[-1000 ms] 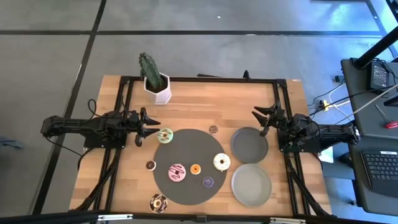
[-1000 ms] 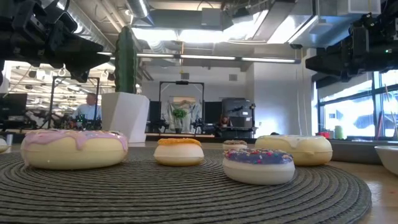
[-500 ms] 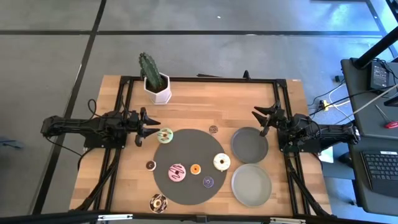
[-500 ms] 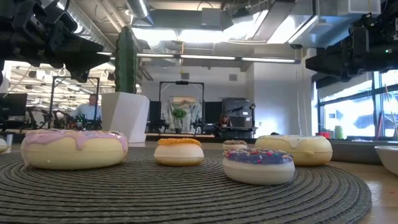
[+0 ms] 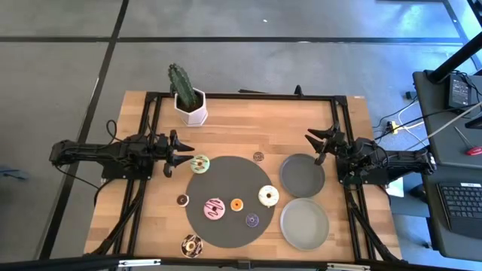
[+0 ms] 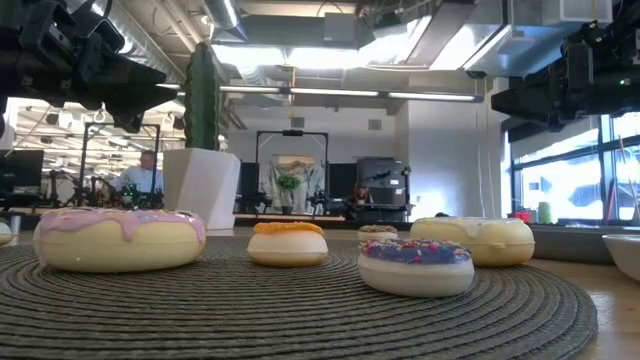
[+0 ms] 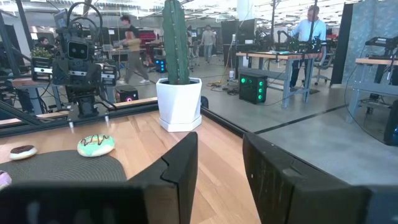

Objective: Pick & Place donuts

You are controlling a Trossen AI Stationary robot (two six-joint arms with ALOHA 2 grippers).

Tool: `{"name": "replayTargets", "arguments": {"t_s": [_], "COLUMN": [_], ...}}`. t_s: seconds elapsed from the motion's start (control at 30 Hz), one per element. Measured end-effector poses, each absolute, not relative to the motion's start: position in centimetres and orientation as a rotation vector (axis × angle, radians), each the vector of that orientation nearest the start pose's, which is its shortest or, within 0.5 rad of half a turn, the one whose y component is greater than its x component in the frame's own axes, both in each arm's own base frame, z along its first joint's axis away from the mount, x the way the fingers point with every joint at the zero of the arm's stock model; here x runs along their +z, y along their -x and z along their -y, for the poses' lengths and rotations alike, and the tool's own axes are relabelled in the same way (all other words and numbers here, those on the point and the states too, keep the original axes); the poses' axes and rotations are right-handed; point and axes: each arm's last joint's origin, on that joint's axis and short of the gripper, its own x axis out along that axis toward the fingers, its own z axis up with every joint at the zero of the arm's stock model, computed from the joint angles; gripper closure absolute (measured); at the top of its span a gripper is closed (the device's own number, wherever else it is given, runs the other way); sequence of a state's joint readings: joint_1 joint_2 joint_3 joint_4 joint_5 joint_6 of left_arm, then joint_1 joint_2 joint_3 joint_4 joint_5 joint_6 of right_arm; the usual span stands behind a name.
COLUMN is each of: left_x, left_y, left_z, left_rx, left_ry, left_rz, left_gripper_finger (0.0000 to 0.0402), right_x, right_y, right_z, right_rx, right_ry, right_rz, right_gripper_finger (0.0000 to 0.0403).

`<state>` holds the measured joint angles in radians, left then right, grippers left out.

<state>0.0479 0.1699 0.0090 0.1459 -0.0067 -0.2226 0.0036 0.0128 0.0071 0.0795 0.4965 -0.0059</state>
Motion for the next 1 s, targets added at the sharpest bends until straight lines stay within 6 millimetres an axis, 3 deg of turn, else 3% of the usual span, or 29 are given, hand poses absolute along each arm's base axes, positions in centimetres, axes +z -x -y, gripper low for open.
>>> {"name": "replayTargets", "arguments": {"t_s": [0.53, 0.77, 1.0], "left_x": [16.65, 16.65, 16.66], "left_y": [-10.78, -10.78, -10.78], "left_z": [-0.54, -0.54, -0.54], "left_rx": [0.056, 0.056, 0.056], "left_ry": [0.223, 0.223, 0.223], "left_rz": [-0.009, -0.009, -0.009], "left_gripper_finger": [0.0252, 0.0253, 0.0251], "right_x": [17.23, 17.28, 17.50], "right_y": [-9.44, -9.56, -9.61], "right_z": [1.34, 1.06, 0.88], "right_rx": [-0.491, -0.366, -0.293], "right_ry": [-0.030, -0.427, -0.438], "right_rz": [0.075, 0.156, 0.165], "right_gripper_finger": [0.0273, 0.0273, 0.0273]}}
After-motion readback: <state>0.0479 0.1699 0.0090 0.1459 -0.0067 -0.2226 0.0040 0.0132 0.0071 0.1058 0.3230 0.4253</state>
